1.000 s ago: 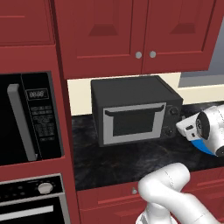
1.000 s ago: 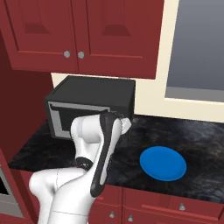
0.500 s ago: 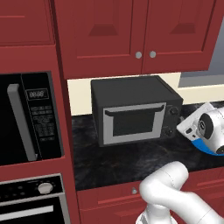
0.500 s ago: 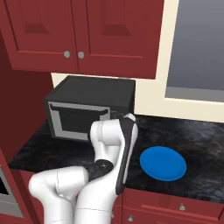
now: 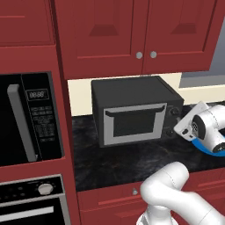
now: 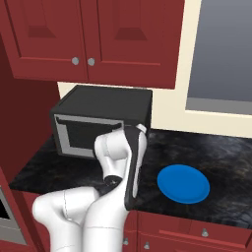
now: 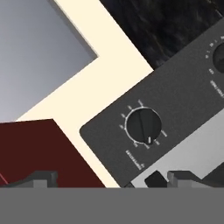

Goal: Pull the toaster oven rack outwards. Pick up the baguette from the plate and place it on the toaster oven rack. Close the toaster oven door fully and set the temperature to the lowest setting.

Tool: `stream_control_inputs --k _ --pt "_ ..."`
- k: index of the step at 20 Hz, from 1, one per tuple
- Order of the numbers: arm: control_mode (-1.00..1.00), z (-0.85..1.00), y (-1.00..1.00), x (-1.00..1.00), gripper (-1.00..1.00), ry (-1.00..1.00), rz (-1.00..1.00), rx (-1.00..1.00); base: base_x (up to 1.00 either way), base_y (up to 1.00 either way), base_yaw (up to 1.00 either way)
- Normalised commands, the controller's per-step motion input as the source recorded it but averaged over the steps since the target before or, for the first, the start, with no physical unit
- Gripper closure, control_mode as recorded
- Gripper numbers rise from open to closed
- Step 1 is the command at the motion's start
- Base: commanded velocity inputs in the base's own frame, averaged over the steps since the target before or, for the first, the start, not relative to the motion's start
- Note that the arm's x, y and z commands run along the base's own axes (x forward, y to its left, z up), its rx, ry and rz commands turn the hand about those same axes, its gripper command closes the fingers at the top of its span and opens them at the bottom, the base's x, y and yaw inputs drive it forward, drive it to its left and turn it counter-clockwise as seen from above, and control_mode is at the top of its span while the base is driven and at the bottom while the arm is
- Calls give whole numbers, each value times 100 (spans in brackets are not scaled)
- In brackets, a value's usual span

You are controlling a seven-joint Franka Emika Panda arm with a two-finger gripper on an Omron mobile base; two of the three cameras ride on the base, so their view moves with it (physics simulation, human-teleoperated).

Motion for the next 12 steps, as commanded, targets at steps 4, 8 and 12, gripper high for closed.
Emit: stream_control_inputs --k 4,8,12 --pt "-100 -6 0 3 -100 0 1 0 0 0 0" --pt "-100 -25 0 15 -100 0 4 0 0 0 0" --pt "-100 -20 -6 17 -100 0 7 0 0 0 0"
